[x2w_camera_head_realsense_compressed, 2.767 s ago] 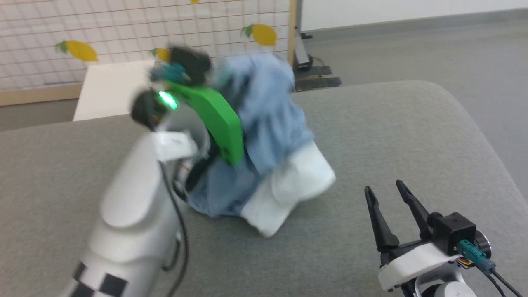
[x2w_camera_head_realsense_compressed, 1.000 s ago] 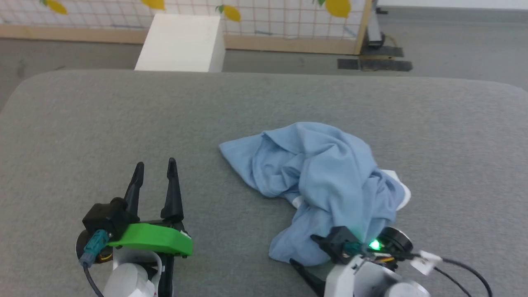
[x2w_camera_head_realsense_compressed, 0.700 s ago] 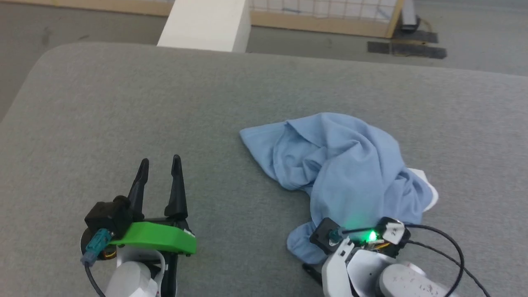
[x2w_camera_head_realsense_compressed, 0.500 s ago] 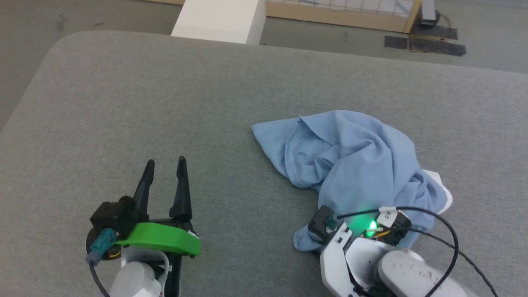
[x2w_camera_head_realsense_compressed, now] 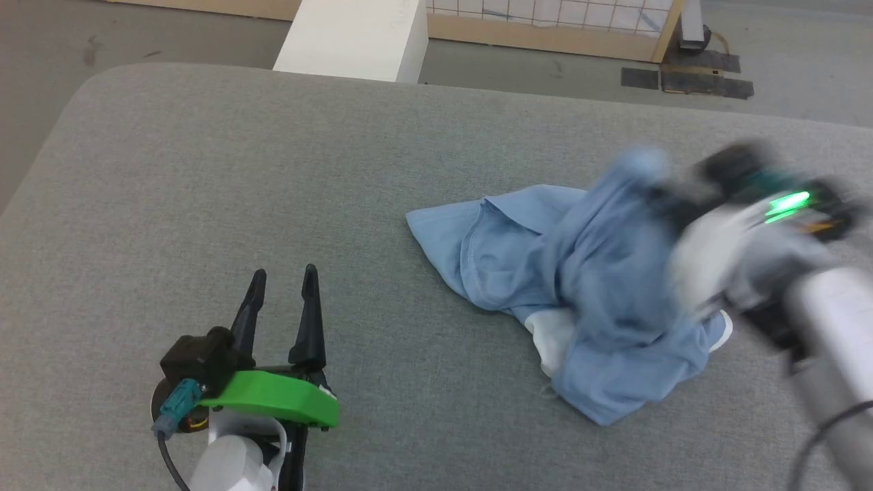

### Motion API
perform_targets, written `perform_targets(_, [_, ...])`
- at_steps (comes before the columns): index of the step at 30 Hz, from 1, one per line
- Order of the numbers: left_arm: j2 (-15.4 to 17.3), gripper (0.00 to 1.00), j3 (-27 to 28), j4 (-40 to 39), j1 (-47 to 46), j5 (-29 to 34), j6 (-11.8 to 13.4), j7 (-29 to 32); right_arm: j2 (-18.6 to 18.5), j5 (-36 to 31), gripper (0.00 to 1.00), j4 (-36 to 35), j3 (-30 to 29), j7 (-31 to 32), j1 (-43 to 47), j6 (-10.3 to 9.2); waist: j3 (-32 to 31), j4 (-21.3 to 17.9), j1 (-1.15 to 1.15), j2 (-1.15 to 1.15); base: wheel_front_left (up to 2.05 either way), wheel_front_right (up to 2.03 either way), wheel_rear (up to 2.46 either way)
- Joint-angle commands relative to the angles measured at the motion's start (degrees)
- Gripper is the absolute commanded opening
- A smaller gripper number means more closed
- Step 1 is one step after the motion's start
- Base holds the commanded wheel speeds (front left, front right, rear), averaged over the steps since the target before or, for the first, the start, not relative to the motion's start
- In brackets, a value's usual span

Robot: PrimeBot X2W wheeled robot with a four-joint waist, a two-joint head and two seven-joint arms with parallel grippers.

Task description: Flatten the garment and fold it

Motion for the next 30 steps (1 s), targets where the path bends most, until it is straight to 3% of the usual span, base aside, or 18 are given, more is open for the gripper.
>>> perform_targets(1, [-0.23,1.0,-0.05,0.05,-0.34,0.09,-0.04,-0.26,-0.58,-1.55,0.0,1.61,-6.24,-0.52,-0.57,-0.1,0.41,-0.25,0.0,0.0,0.0,0.0,0.0])
perform_targets(7, [-0.23,1.0,-1.13,0.75,-1.18,-0.36,-0.34,-0.26,1.3,-8.47,0.0,13.1,-29.76,1.08,1.28,-0.1,1.6,0.01,0.0,0.0,0.0,0.0,0.0])
perform_targets(11, [-0.23,1.0,-1.52,1.09,-1.51,-0.45,-0.36,-0.26,4.17,-13.53,0.0,19.14,-40.73,3.66,3.96,-0.1,2.07,0.04,0.0,0.0,0.0,0.0,0.0])
perform_targets(12, [-0.23,1.0,-1.56,1.17,-1.56,-0.44,-0.37,-0.26,5.23,-13.97,0.4,19.75,-42.09,4.23,4.61,-0.1,2.09,-0.01,0.0,0.0,0.0,0.0,0.0])
perform_targets(13, [-0.23,1.0,-1.52,1.25,-1.56,-0.43,-0.34,-0.26,6.55,-14.16,1.0,19.96,-43.19,4.58,5.37,-0.1,2.1,-0.2,0.0,0.0,0.0,0.0,0.0])
perform_targets(16, [-0.23,1.0,-1.43,1.66,-1.51,-0.35,-0.38,-0.26,9.51,-13.87,1.0,18.0,-44.63,3.05,7.18,-0.1,1.91,-1.04,0.0,0.0,0.0,0.0,0.0])
perform_targets(20, [-0.23,1.0,-1.49,2.34,-1.64,-0.16,-0.73,-0.26,12.38,-12.7,1.0,11.76,-42.96,-3.62,10.42,-0.1,1.18,-2.69,0.0,0.0,0.0,0.0,0.0])
perform_targets(25, [-0.23,1.0,-4.0,3.88,-2.38,-0.16,-1.24,-0.26,15.88,-11.39,1.0,2.86,-37.84,-12.93,16.35,-0.1,0.07,-5.31,0.0,0.0,0.0,0.0,0.0])
perform_targets(30, [-0.23,1.0,-9.92,8.4,-5.57,-1.59,-1.4,0.16,18.66,-10.2,1.0,-3.37,-30.99,-18.98,23.27,-0.1,-0.6,-8.25,0.0,0.0,0.0,0.0,0.0])
